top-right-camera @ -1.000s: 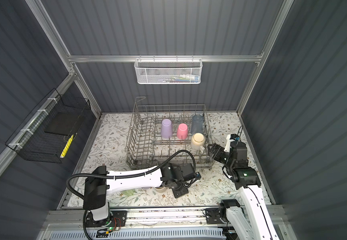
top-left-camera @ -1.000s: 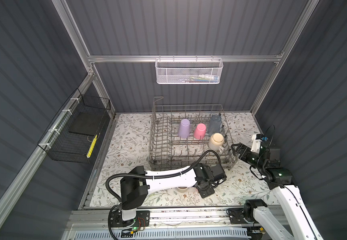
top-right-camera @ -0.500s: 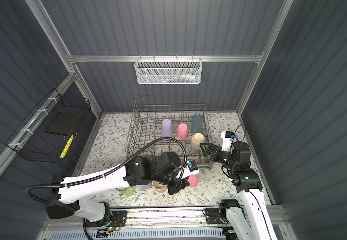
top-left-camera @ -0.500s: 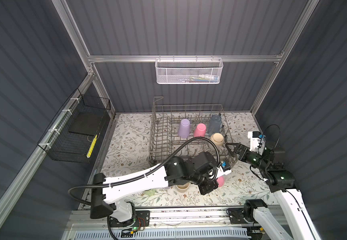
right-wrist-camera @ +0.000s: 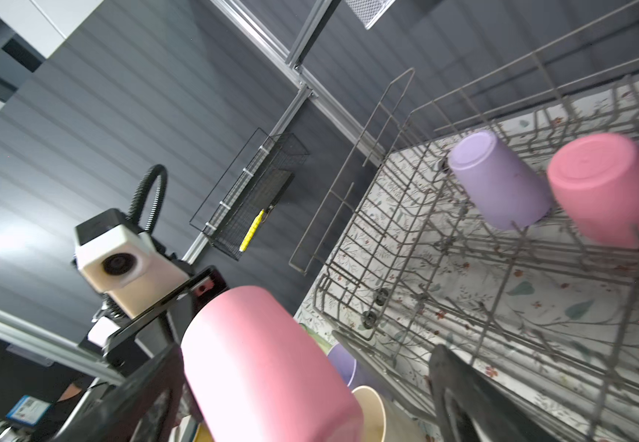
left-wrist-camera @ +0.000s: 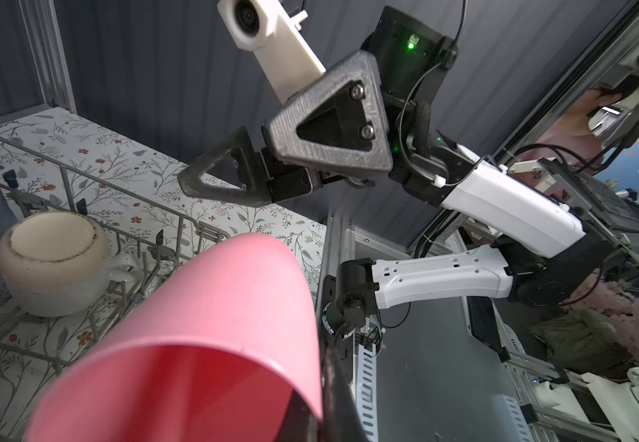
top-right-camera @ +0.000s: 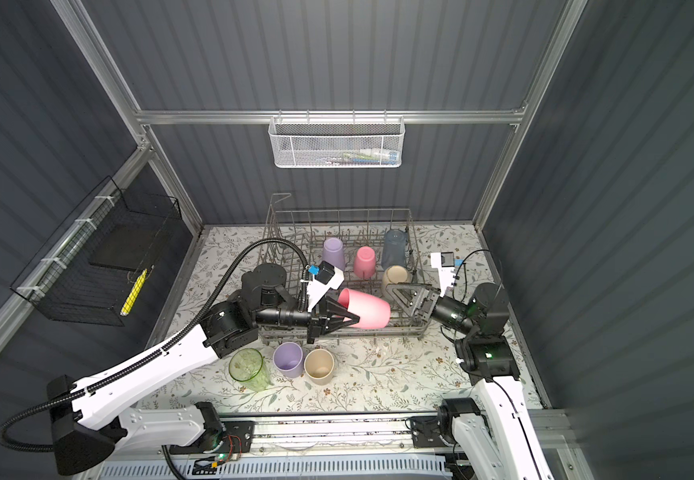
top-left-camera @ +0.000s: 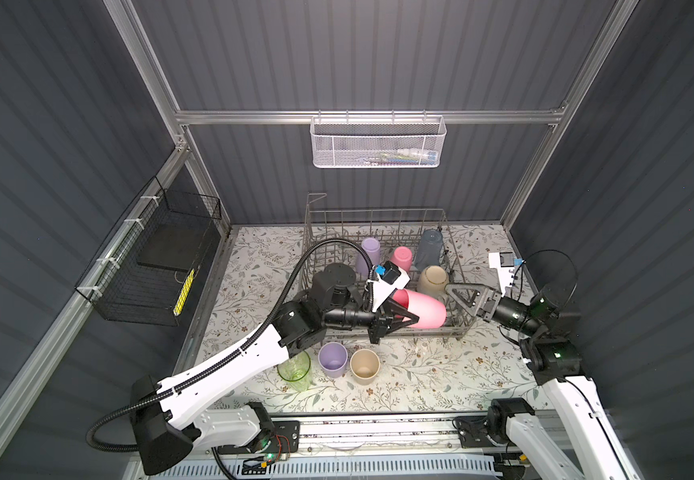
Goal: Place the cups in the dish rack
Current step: 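Close the left gripper on the pink cup's rim and lift it, then carry the pink cup over the rack while the right gripper reaches toward it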
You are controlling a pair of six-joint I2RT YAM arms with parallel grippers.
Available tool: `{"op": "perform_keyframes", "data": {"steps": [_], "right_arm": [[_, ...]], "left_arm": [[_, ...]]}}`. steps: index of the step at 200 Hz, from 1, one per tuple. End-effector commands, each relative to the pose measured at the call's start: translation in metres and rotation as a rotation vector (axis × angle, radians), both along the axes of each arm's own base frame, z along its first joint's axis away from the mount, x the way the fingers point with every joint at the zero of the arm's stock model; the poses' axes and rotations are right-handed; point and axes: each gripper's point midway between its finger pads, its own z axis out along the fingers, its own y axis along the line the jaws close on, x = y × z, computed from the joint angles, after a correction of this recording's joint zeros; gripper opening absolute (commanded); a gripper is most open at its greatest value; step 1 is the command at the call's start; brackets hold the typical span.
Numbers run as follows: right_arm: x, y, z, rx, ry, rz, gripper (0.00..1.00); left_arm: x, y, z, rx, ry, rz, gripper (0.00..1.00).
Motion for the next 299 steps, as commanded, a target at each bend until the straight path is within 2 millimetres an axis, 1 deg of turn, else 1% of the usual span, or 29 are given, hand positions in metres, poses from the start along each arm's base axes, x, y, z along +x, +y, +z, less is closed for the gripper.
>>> {"op": "perform_keyframes", "data": {"steps": [1,37,52,77,107,145,180,194,222,239,252,259,268,278,284,299], "right_arm": [[-0.012,0.011,0.006,0.031,-0.014,0.104,0.99],[-0.017,0.021,0.002,0.036,0.002,0.162,0.99],[-0.021,0.026,0.002,0.038,0.002,0.197,0.99],[-0.025,0.034,0.006,0.049,-0.012,0.233,0.99],[-0.028,0.045,0.011,0.055,-0.017,0.281,0.99],[-0.030,0.056,0.012,0.057,-0.018,0.326,0.94],[-0.030,0.059,0.015,0.064,-0.021,0.331,0.92],[-0.027,0.058,0.016,0.069,-0.024,0.318,0.89],[-0.023,0.059,0.018,0.085,-0.024,0.306,0.81],[-0.022,0.060,0.020,0.102,-0.029,0.310,0.73],[-0.022,0.060,0.022,0.114,-0.037,0.310,0.64],[-0.022,0.059,0.022,0.119,-0.039,0.307,0.57],[-0.021,0.059,0.022,0.122,-0.040,0.303,0.44],[-0.020,0.059,0.022,0.123,-0.038,0.296,0.34],[-0.019,0.059,0.021,0.122,-0.037,0.294,0.31],[-0.019,0.059,0.021,0.119,-0.038,0.291,0.31]], "left_arm": [[-0.003,0.004,0.032,-0.155,0.025,-0.085,0.00],[0.004,0.005,0.031,-0.169,0.044,-0.087,0.00],[0.007,0.004,0.026,-0.159,0.053,-0.083,0.00],[0.011,0.001,0.019,-0.152,0.070,-0.082,0.00],[0.015,0.000,0.017,-0.162,0.076,-0.073,0.00],[0.019,0.000,0.016,-0.174,0.080,-0.071,0.00],[0.022,0.001,0.015,-0.177,0.083,-0.066,0.00],[0.023,0.001,0.013,-0.173,0.087,-0.063,0.00],[0.024,0.000,0.010,-0.166,0.093,-0.064,0.00],[0.024,-0.001,0.009,-0.162,0.097,-0.069,0.00],[0.024,-0.001,0.006,-0.156,0.102,-0.068,0.00],[0.024,-0.001,0.005,-0.154,0.102,-0.068,0.00],[0.024,-0.001,0.005,-0.154,0.101,-0.066,0.04],[0.024,0.000,0.005,-0.153,0.100,-0.063,0.09],[0.024,0.000,0.006,-0.154,0.099,-0.061,0.13],[0.024,0.001,0.007,-0.153,0.095,-0.053,0.22]]}}
